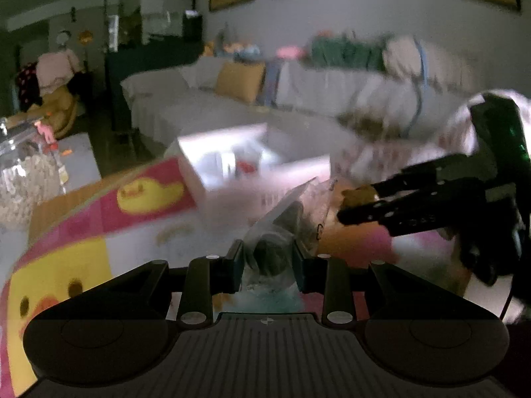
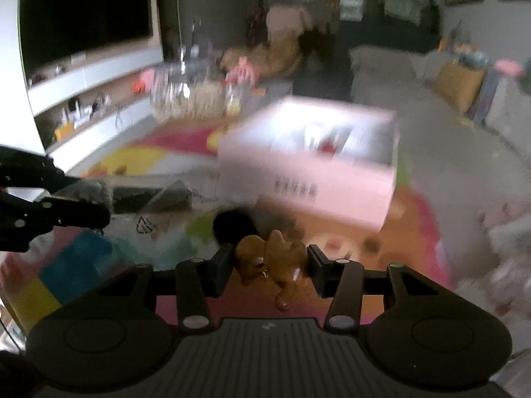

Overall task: Organize rigid objects
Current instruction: 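Drop the bag into the pink box with the left tool while the right tool drops the figure in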

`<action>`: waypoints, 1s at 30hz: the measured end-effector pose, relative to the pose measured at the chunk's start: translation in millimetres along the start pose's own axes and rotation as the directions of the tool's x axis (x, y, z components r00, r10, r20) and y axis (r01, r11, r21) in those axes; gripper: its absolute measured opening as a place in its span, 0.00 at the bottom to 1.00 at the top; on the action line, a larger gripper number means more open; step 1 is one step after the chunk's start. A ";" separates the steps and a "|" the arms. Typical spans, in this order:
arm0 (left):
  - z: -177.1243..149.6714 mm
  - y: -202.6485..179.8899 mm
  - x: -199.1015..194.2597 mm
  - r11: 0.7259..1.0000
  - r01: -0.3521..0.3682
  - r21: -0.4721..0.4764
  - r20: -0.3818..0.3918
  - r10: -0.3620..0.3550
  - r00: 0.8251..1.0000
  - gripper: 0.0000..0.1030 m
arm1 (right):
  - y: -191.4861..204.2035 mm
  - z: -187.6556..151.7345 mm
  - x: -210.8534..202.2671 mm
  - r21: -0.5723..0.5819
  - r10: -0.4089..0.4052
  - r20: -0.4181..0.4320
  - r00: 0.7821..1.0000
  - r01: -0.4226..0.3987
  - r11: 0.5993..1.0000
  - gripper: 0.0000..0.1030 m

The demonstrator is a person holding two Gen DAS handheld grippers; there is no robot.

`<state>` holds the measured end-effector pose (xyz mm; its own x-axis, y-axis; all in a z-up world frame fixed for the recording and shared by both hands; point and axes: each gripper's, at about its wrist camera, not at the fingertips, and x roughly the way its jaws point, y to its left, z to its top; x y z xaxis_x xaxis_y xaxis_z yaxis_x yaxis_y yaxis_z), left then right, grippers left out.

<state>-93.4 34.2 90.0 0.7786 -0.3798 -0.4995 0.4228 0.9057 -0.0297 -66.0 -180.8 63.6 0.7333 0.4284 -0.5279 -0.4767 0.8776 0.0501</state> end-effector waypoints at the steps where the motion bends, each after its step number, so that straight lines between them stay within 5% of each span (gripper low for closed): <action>1: 14.1 4.1 -2.0 1.000 -0.004 -0.003 0.038 0.004 0.999 0.33 | -3.8 14.8 -9.0 0.015 -0.018 0.057 0.998 0.018 1.000 0.46; 6: 85.3 16.5 6.7 0.996 -0.079 0.031 0.236 0.069 0.969 0.33 | -19.2 84.4 -29.0 0.066 -0.078 0.276 0.958 0.062 0.996 0.46; 11: 116.4 32.6 62.6 0.996 -0.083 -0.044 0.242 0.092 0.966 0.33 | -22.2 111.1 0.9 0.045 -0.116 0.254 0.960 0.108 0.993 0.46; 18: 117.0 60.1 139.0 0.982 -0.014 -0.188 0.158 0.044 0.987 0.34 | -35.1 105.7 57.7 0.074 -0.065 0.138 0.988 0.055 0.996 0.47; 21: 115.4 73.7 152.7 0.967 -0.015 -0.253 0.125 0.048 0.991 0.34 | -40.6 101.8 72.5 0.106 -0.063 0.097 0.993 0.053 0.993 0.70; 26: 90.3 83.4 128.3 0.956 -0.067 -0.285 0.123 0.106 0.987 0.33 | -39.8 61.7 64.0 0.096 -0.156 0.093 0.983 0.147 0.985 0.83; 30: 54.6 74.2 100.2 0.961 -0.107 -0.255 0.088 0.133 0.987 0.33 | -44.8 19.6 58.1 0.168 -0.173 0.048 0.984 0.162 0.972 0.84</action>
<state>41.4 53.0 85.0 0.8657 -0.2712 -0.4206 0.2051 0.9589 -0.1962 7.4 -191.1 47.3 0.8272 0.2804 -0.4870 -0.2628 0.9590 0.1058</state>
